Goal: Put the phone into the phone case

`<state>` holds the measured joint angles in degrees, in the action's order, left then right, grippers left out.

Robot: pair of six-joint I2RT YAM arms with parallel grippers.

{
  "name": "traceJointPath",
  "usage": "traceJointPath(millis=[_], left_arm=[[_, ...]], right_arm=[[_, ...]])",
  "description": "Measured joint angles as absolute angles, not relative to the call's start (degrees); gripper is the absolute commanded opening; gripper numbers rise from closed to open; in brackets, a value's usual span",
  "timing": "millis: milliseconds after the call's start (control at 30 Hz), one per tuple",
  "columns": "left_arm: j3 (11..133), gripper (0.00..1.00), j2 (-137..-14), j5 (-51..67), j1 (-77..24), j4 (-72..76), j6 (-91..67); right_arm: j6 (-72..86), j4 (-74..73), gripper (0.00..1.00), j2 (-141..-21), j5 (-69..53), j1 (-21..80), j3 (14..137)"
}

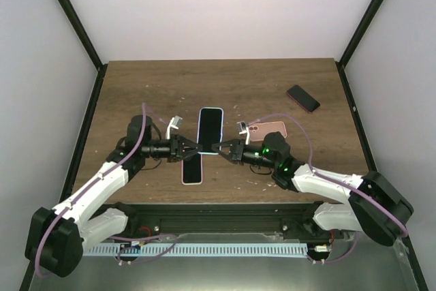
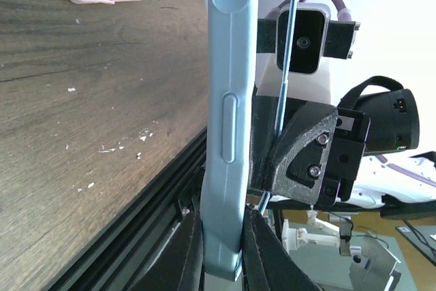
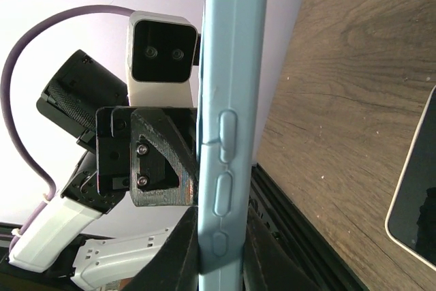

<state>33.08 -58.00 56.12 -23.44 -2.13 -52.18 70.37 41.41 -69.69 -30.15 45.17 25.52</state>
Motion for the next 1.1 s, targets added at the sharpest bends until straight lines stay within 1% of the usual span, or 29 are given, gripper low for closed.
traceJointPath(millis=[100, 233, 367, 400, 433, 600, 767, 867, 1100], left_arm=[[33.23, 0.24, -58.13, 55.86, -23.44, -3.07, -51.59], [33.34, 0.5, -58.04, 54.15, -23.94, -5.3, -50.24], [34.59, 0.86, -57.1, 50.06, -23.99, -11.03, -47.44], [35.31, 0.94, -56.69, 48.86, -23.99, -12.69, -46.72], [35.97, 0.99, -56.25, 47.79, -24.01, -13.82, -45.78], [39.77, 1.0, -54.61, 42.98, -24.01, -19.4, -41.89], [42.35, 1.0, -53.58, 38.68, -24.01, -24.84, -37.63], [44.05, 1.0, -53.3, 35.94, -24.01, -28.4, -34.7], [45.89, 1.0, -51.13, 31.77, -23.99, -33.63, -30.11]], right_arm=[[70.3, 41.01, 0.01, -69.8, -30.17, 45.19, 25.52], [68.88, 39.72, 0.01, -69.8, -30.09, 45.52, 25.54], [66.37, 35.64, 0.01, -69.34, -29.39, 45.58, 25.54], [65.54, 33.87, 0.01, -68.77, -28.82, 45.58, 25.54], [64.93, 32.49, 0.01, -68.2, -28.38, 45.58, 25.52], [61.69, 25.17, 0.01, -64.47, -25.41, 45.56, 25.34], [58.98, 19.33, 0.01, -64.86, -24.67, 45.58, 25.34], [58.26, 17.93, 0.01, -67.48, -25.23, 45.58, 25.26], [57.67, 18.68, 0.01, -78.41, -27.24, 45.41, 22.55]])
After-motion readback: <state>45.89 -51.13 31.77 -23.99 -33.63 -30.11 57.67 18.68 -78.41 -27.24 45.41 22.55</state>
